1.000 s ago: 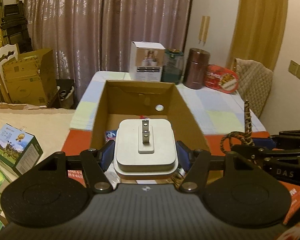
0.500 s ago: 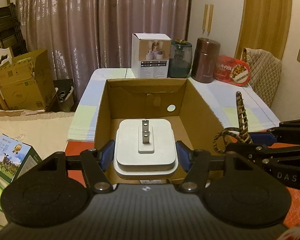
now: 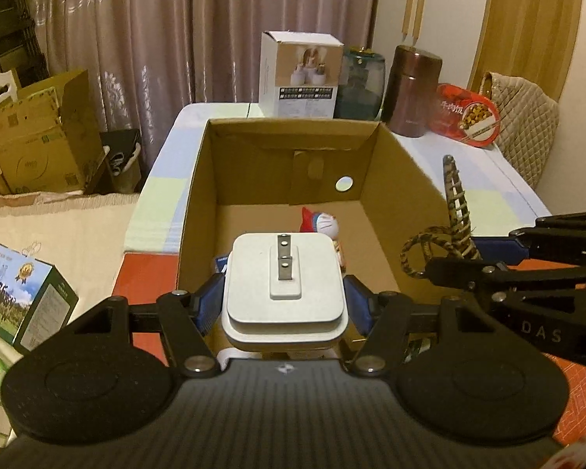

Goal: Organize rigid objects
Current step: 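Lower the plug and wire holder into the box and open both grippers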

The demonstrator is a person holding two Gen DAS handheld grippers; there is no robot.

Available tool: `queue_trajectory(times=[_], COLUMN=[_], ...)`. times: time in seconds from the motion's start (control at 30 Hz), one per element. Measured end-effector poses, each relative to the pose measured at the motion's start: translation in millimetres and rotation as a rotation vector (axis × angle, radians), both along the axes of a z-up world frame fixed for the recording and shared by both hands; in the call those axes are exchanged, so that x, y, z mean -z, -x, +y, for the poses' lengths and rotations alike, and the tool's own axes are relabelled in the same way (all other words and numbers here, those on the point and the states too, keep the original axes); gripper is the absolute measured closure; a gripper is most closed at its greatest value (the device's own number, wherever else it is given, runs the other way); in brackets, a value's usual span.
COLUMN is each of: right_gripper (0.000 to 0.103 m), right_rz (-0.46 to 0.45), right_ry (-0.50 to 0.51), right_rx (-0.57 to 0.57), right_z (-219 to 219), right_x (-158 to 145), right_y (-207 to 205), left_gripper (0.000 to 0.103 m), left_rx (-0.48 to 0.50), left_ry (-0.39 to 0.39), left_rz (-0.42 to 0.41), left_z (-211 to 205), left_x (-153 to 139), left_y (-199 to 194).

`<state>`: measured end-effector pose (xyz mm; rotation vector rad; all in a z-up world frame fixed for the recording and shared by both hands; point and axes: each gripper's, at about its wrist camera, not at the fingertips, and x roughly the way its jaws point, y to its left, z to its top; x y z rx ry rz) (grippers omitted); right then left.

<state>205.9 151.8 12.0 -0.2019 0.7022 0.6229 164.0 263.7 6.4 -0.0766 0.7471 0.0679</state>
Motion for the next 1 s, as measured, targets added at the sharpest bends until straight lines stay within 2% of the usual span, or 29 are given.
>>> queue_trajectory(times=[0.3, 0.53, 1.0], right_gripper=[0.081, 0.081, 0.081], right_rz=[0.021, 0.022, 0.026], right_ry=[0.003, 0.006, 0.007], right_rx=[0.006, 0.011, 0.011], right_z=[0.1, 0.1, -0.5], right_x=[7.5, 6.7, 8.2], right_y=[-2.0, -1.6, -2.9], left_gripper=[0.042, 0.046, 0.046], left_rx=[-0.007, 0.006, 0.007], left_ry=[-0.007, -0.003, 0.004], left_rz=[0.031, 0.018, -0.001], left_z=[0.1, -3.4, -3.1], left_x=[9.7, 6.8, 1.4], left_y=[-3.0, -0.9, 1.5])
